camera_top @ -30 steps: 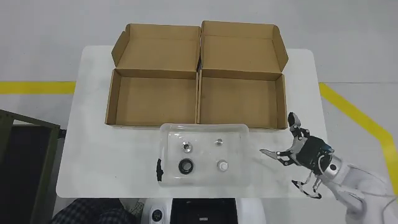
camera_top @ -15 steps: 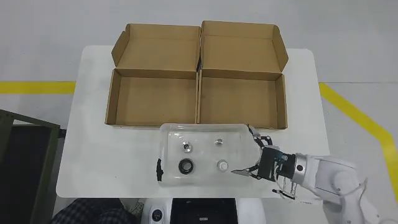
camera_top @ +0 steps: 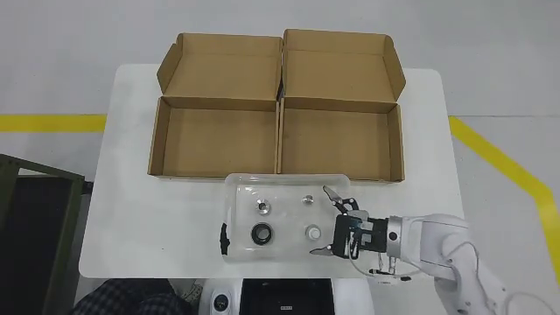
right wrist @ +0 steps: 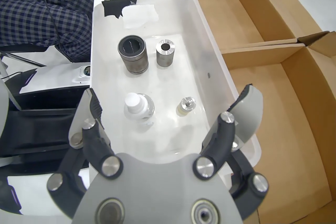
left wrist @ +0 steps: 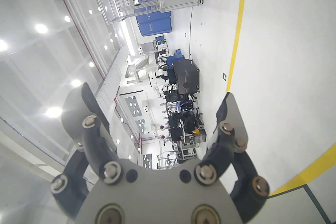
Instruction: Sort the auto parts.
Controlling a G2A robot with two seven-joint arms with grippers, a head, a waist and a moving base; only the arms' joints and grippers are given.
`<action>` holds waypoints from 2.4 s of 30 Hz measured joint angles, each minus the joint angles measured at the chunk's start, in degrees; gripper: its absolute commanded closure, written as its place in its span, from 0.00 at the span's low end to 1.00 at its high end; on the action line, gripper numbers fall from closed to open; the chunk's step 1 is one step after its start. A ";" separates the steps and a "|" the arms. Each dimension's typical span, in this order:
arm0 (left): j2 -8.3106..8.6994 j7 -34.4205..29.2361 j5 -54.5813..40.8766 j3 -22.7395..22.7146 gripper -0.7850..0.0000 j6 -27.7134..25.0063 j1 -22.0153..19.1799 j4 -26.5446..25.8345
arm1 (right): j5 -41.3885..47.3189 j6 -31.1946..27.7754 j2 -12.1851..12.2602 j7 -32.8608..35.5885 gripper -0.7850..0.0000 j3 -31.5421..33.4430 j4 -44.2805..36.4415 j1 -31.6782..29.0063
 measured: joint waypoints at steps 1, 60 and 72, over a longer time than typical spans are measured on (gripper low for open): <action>0.00 0.00 0.00 0.00 0.00 0.00 0.00 0.00 | -0.01 0.09 0.04 0.19 0.00 -0.17 0.15 0.10; 0.00 0.00 0.00 0.00 0.00 0.00 0.00 0.00 | -1.17 0.91 2.94 5.71 1.00 -6.13 -4.09 2.79; 0.00 0.00 0.00 0.00 0.00 0.00 0.00 0.00 | 0.83 3.99 3.01 -9.47 1.00 -4.17 -5.52 5.04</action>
